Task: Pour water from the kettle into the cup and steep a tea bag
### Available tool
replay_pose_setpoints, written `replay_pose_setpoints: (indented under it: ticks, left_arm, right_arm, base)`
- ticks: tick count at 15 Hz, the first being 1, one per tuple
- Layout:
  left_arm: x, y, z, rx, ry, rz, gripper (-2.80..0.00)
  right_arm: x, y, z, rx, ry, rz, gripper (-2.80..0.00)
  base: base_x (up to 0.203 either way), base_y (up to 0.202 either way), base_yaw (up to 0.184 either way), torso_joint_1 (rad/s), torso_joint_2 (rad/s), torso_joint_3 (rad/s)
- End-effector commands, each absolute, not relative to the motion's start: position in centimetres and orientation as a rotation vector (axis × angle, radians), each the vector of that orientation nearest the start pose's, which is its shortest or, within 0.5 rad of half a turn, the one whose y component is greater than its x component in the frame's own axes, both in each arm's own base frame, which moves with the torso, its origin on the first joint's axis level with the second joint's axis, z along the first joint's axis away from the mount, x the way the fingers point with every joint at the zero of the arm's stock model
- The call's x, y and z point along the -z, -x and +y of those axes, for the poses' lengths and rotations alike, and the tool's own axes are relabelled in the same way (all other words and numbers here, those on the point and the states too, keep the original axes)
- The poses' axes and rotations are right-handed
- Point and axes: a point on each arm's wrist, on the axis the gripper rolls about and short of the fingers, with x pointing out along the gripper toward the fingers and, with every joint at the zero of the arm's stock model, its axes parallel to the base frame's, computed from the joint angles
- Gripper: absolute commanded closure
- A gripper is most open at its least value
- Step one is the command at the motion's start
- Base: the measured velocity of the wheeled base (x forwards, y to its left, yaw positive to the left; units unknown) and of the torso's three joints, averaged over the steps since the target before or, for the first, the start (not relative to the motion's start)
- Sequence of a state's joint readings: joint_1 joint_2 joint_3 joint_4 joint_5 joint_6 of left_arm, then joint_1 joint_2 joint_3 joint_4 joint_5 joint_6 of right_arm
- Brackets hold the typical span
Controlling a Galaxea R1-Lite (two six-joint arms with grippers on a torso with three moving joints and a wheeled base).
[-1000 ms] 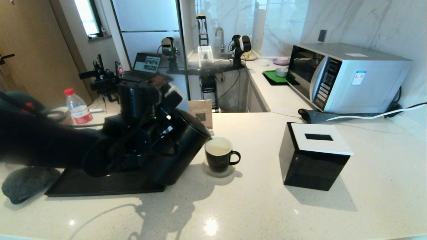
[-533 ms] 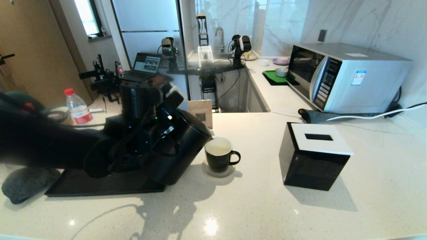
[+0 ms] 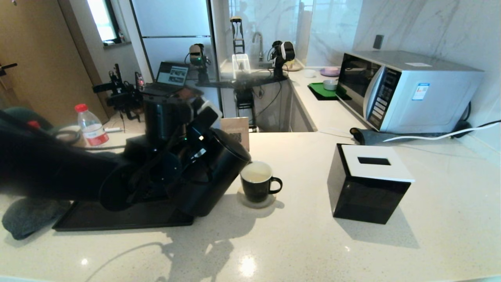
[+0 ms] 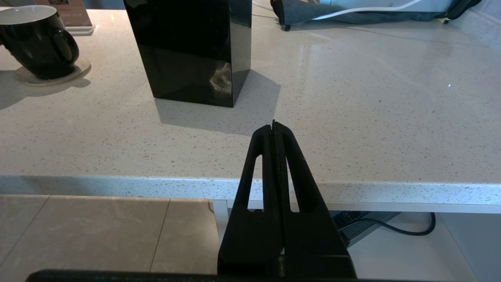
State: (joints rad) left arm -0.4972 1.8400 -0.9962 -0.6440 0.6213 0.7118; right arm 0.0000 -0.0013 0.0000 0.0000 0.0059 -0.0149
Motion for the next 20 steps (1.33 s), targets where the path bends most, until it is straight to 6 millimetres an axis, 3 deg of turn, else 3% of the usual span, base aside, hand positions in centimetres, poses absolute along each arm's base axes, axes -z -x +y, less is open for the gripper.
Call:
replay_pose_setpoints:
  ticks: [1,20]
  left_arm:
    - [-19.1,-31.1,-15.6,-0.072,-0.818,0.204,0.00]
    - [-20.1,-30.2,-15.8,-0.043,-0.862,0.243,0.00]
  right_arm:
    - [-7.5,2.3,0.0,-0.006,0.015,0.000,0.00]
    - [-7.5,2.3,0.0,-0.006,0.015,0.000,0.00]
  base:
    - [0.000,0.000,0.000,0.000,0.00,0.000]
    - [0.000,0.000,0.000,0.000,0.00,0.000]
